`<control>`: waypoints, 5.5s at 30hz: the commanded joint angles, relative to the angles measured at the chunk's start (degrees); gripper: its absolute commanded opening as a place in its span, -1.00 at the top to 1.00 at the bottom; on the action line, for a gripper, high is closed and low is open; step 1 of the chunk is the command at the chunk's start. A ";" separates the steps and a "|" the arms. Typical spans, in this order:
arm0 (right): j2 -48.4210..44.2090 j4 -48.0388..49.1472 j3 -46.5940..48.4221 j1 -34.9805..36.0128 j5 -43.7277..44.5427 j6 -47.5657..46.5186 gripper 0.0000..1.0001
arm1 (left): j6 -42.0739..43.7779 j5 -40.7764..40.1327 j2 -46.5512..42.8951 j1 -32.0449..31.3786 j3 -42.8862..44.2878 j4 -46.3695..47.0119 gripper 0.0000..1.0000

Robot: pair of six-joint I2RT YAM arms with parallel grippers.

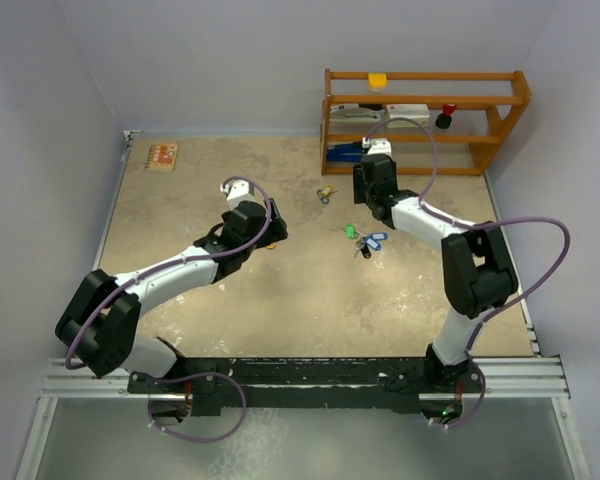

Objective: Put the keys on the keyring

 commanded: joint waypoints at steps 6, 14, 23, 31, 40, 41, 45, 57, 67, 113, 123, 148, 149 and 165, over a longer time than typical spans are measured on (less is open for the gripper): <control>-9.17 -8.78 -6.34 1.48 -5.49 5.09 -0.04 | 0.36 -1.08 -0.08 0.50 -0.04 2.23 -0.56; -11.12 -12.24 -10.77 4.45 -6.98 5.67 0.06 | -0.89 -1.83 0.02 0.45 -1.04 2.23 -0.56; -9.51 -10.69 -12.23 5.86 -8.83 6.11 0.12 | -2.49 -6.59 1.47 0.54 0.15 -0.83 -0.57; -7.91 -10.60 -12.36 6.34 -8.66 6.15 0.19 | -2.30 -6.79 3.26 0.54 0.92 -1.52 -0.57; -5.98 -11.77 -11.75 6.34 -8.13 7.35 0.28 | -2.11 -6.75 3.34 0.55 0.87 -1.55 -0.57; -5.87 -11.79 -11.75 6.34 -8.32 7.35 0.29 | -2.18 -6.76 3.34 0.54 0.88 -1.54 -0.57; -5.50 -11.73 -11.84 6.35 -8.67 7.32 0.32 | -2.10 -6.75 3.38 0.54 0.92 -1.54 -0.57; -4.43 -11.54 -11.49 6.39 -6.85 7.23 0.51 | -2.01 -6.58 3.50 0.63 1.25 -1.56 -0.57; -4.00 -11.48 -11.12 6.34 -5.46 7.05 0.59 | -1.84 -6.41 3.70 0.63 1.57 -1.67 -0.57; -25.09 -8.77 -15.08 10.04 -7.72 2.31 1.00 | 0.14 -14.35 8.22 8.69 0.51 -4.92 -0.60; -26.44 -8.66 -15.79 10.04 -7.47 2.25 1.00 | -0.87 -1.26 8.71 13.32 -5.29 7.75 -0.66; -25.81 -8.05 -15.71 10.04 -7.55 2.13 1.00 | -1.67 7.75 10.48 14.96 -9.08 12.42 -0.66; -25.73 -7.98 -15.71 10.06 -7.63 2.15 1.00 | -1.78 7.99 10.15 14.96 -9.41 12.23 -0.66; -25.57 -7.73 -16.04 10.01 -7.74 2.23 1.00 | -3.50 9.44 3.40 14.91 -13.60 10.01 -0.64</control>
